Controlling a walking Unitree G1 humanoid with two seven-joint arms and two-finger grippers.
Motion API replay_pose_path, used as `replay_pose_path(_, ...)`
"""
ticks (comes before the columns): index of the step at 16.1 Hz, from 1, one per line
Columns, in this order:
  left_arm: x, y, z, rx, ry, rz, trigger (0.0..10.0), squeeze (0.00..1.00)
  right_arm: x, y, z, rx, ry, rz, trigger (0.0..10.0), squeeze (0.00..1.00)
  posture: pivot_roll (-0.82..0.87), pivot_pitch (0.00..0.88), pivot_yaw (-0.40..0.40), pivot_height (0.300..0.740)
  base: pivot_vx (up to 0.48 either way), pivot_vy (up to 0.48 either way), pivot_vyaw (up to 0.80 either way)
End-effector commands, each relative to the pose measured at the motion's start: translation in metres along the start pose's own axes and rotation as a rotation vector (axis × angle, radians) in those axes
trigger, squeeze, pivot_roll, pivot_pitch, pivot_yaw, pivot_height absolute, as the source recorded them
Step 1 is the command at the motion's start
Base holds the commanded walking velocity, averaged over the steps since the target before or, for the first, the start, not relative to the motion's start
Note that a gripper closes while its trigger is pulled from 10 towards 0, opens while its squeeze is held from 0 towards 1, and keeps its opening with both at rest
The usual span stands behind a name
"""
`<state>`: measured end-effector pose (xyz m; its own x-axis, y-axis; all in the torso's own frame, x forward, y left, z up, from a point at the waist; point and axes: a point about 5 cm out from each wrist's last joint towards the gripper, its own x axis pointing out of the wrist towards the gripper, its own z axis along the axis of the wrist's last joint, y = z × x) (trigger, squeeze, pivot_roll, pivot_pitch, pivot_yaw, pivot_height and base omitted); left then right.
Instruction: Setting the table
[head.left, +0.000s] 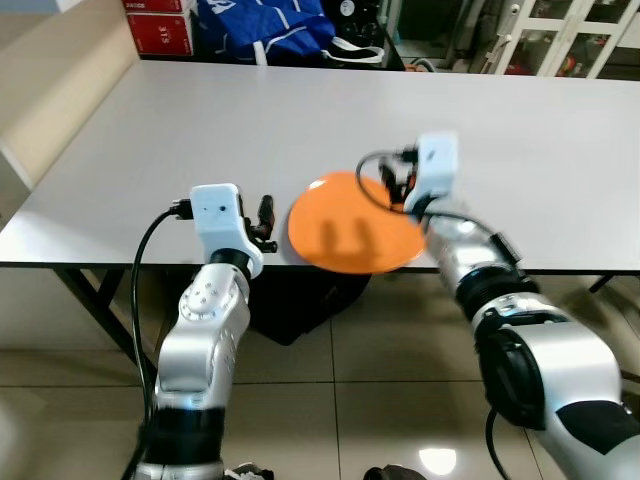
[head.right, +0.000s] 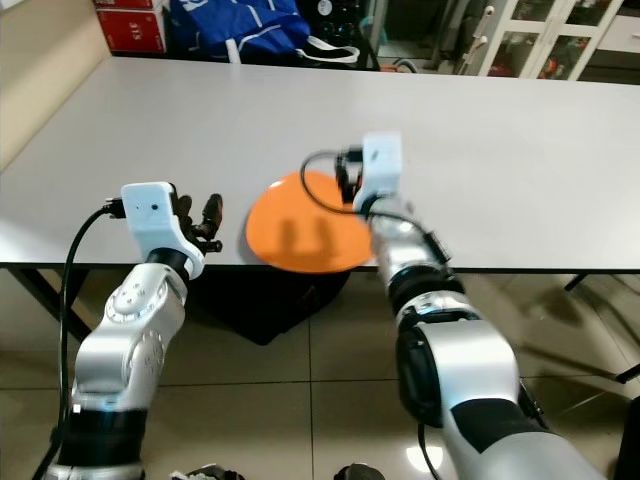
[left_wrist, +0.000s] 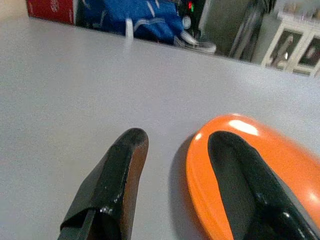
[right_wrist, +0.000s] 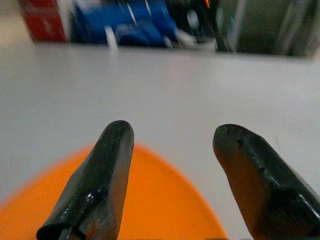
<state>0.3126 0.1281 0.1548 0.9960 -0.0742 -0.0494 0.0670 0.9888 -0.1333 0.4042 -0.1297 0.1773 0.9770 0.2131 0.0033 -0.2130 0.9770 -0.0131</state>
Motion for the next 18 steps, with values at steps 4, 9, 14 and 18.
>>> replay_pose_path(4, 0.012, 0.001, -0.001, 0.040, 0.020, -0.060, 10.0, 0.00, -0.040, -0.043, -0.003, -0.052, -0.095, 0.028, 10.0, 0.00, -0.21, 0.000, 0.040, 0.740, 0.000, 0.000, 0.00)
replay_pose_path(9, 0.034, -0.013, 0.009, 0.059, 0.013, -0.194, 10.0, 0.00, -0.097, -0.024, -0.035, -0.051, -0.084, 0.032, 10.0, 0.00, -0.25, 0.000, 0.082, 0.740, 0.000, 0.000, 0.00)
replay_pose_path(14, 0.071, -0.026, 0.020, 0.032, 0.079, -0.279, 10.0, 0.00, -0.107, 0.001, -0.029, -0.028, -0.076, 0.079, 10.0, 0.00, -0.28, 0.000, 0.096, 0.740, 0.000, 0.000, 0.00)
replay_pose_path(18, 0.087, -0.019, 0.015, 0.023, 0.190, -0.242, 10.0, 0.00, -0.122, 0.002, -0.026, -0.047, -0.056, 0.078, 10.0, 0.00, -0.33, 0.025, 0.103, 0.740, 0.000, 0.000, 0.00)
